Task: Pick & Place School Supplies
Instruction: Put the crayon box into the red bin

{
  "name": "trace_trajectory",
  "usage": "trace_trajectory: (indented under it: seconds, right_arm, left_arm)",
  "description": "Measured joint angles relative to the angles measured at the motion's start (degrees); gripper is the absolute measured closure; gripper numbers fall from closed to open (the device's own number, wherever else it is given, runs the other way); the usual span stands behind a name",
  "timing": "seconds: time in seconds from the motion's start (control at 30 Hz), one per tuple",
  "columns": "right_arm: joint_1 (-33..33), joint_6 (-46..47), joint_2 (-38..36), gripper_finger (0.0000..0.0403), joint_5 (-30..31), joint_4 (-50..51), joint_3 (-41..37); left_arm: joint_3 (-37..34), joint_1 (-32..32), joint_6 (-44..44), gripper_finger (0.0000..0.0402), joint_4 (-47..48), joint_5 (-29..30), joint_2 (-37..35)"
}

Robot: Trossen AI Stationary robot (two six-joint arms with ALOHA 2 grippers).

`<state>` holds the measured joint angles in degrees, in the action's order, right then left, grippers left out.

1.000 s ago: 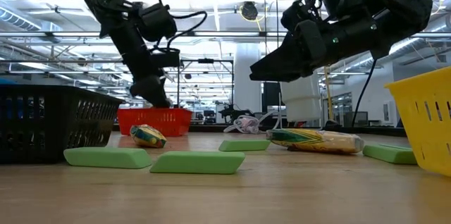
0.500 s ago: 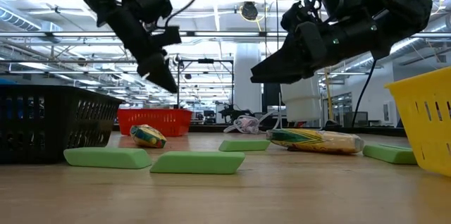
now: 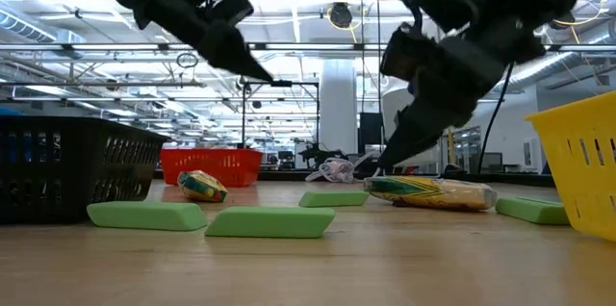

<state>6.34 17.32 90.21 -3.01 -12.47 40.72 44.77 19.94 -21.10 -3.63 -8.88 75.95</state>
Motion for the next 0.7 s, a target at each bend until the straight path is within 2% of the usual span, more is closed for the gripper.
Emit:
trace_trajectory:
  seconds: [0.23, 0.4, 0.57, 0.7]
  right_arm:
    - [4.9, 3.9, 0.0, 0.0090, 0.0, 16.4, 9.8]
    - [5.8, 8.2, 0.0, 0.0090, 0.0, 24.2, 11.8]
    - [5.8, 10.6, 0.8, 0.0090, -0.2, 27.0, 11.9]
    - [5.8, 11.6, 1.9, 0.0090, -0.4, 26.0, 11.9]
  left_arm:
    - [0.0, -0.8, 0.6, 0.0131, -6.6, -9.2, 0.0]
    - [0.0, -1.9, 2.1, 0.0131, -7.9, -16.6, 0.0]
    - [0.0, -4.7, 2.1, 0.0130, -11.2, -18.3, 0.0]
    - [0.0, -6.2, 1.7, 0.0130, -11.8, -18.4, -3.1]
